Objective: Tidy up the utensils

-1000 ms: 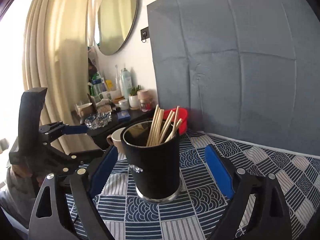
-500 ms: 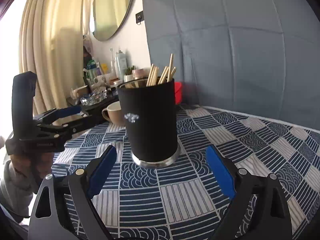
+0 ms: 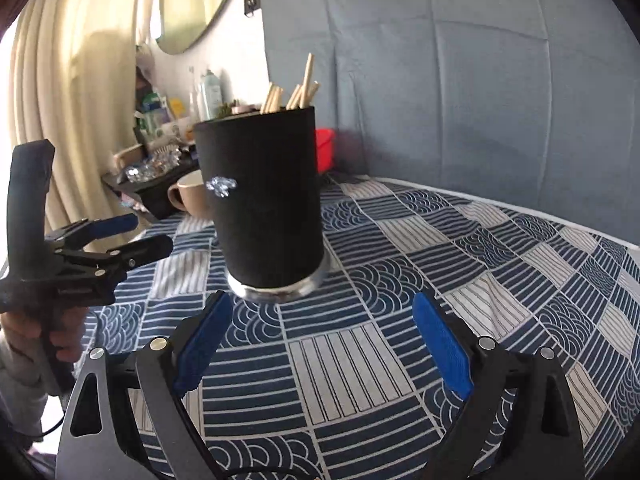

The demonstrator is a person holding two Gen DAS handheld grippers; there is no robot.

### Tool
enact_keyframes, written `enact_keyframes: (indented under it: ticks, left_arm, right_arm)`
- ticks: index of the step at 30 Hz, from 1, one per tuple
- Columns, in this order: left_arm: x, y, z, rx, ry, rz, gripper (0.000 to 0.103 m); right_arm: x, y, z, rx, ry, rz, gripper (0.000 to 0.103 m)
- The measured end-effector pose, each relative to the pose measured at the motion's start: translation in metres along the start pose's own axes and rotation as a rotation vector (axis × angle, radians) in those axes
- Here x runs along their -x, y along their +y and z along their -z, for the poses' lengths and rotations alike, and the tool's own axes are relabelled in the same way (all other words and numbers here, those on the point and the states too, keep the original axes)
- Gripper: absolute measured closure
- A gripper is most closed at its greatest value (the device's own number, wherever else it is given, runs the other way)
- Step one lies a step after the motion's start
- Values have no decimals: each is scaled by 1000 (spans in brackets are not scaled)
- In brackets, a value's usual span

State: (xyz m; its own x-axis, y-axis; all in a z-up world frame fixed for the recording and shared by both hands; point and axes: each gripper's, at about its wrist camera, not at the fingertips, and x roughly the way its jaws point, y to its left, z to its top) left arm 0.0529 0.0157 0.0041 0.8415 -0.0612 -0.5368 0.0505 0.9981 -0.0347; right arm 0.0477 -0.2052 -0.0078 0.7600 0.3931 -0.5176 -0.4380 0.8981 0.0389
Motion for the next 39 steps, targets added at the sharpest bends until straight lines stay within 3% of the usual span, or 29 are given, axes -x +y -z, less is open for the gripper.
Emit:
enact_keyframes:
  ticks: [10,17,24,30,39]
  left_arm:
    - [-12,1,1,12,59,-62,6]
    - [-17,6,2,33,84,-77,6]
    - [-14,-3,2,-16,67,-88,6]
    - [-10,-7,1,-34,49,-115,6]
    - [-10,-7,1,-31,48,-94,6]
  right_arm:
    - [-14,1,2,8,71,6,10]
    - [-11,5,2,28,49,16,8]
    - [-5,-7,3,-38,21,20,8]
    - [-5,-6,2,-35,20,24,8]
    - [-6,-2,3,-20,22,25,8]
